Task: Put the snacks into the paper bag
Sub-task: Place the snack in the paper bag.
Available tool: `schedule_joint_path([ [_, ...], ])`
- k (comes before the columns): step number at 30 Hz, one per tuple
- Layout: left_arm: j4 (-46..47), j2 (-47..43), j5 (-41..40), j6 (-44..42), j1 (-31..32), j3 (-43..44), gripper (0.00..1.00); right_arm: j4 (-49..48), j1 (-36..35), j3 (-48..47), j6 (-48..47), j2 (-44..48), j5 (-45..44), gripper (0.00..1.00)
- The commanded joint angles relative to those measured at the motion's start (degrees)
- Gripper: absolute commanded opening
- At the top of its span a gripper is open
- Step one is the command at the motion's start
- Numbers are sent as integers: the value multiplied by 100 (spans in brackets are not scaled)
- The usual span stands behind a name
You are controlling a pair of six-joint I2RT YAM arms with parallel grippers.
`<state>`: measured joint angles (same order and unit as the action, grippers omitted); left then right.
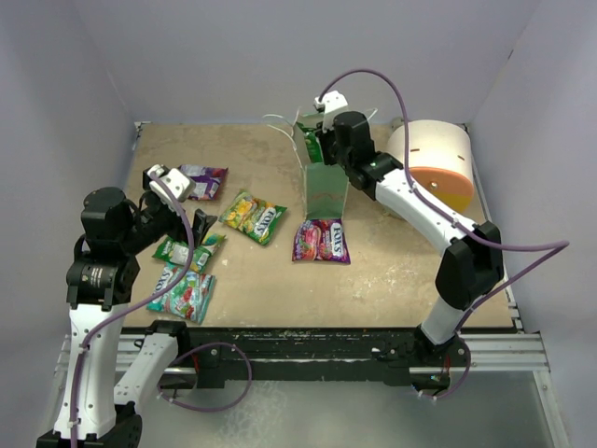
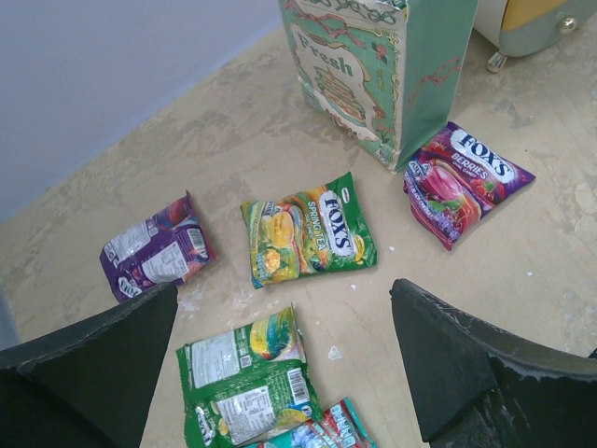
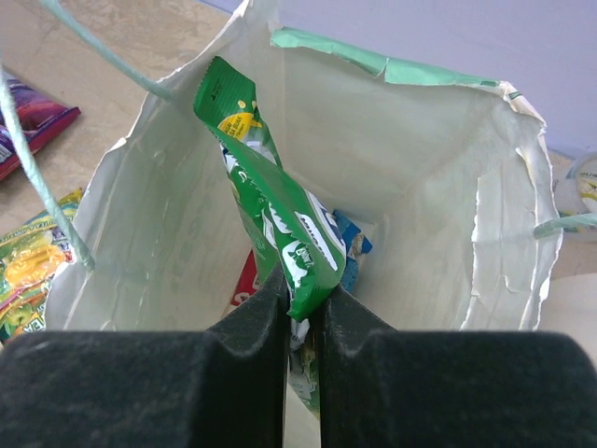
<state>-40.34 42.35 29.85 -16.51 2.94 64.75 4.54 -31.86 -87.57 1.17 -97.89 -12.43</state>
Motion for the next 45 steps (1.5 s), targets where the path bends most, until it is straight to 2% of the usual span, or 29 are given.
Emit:
schedule_joint_path([
  [1, 185, 11, 70, 8, -57, -15, 99, -164, -17, -450, -162, 127, 23, 17],
  [6, 171, -12, -28, -23, -57, -37, 99, -193, -22, -476, -252, 192, -77, 26],
  [9, 128, 68, -416, -27, -57, 29, 99, -192, -16, -495, -313, 240, -93, 32],
  [15, -5, 344, -1016, -15, -57, 55, 99, -84, -20, -630, -384, 358, -76, 36],
  [25, -176, 523, -1850, -459, -57, -307, 99, 284, -22, -708, -720, 903, 74, 60],
  [29, -255, 538, -2088, -640, -69, -663, 99, 757, -22, -666, -706, 1173, 627, 63],
  [32, -288, 512, -2146, -739, -110, -897, 99, 993, -6, -533, -583, 1511, 1386, 65],
  [38, -609, 642, -1815, -931, -338, -1098, 99, 1166, -2, -74, -948, 2290, 2578, 68],
  [42, -739, 873, -1543, -1218, -741, -1269, 99, 1331, 0, 258, -1220, 2532, 3291, 69],
  [45, -880, 1152, -1118, -1522, -1337, -1344, 99, 1599, -4, 504, -1497, 2557, 4046, 69],
])
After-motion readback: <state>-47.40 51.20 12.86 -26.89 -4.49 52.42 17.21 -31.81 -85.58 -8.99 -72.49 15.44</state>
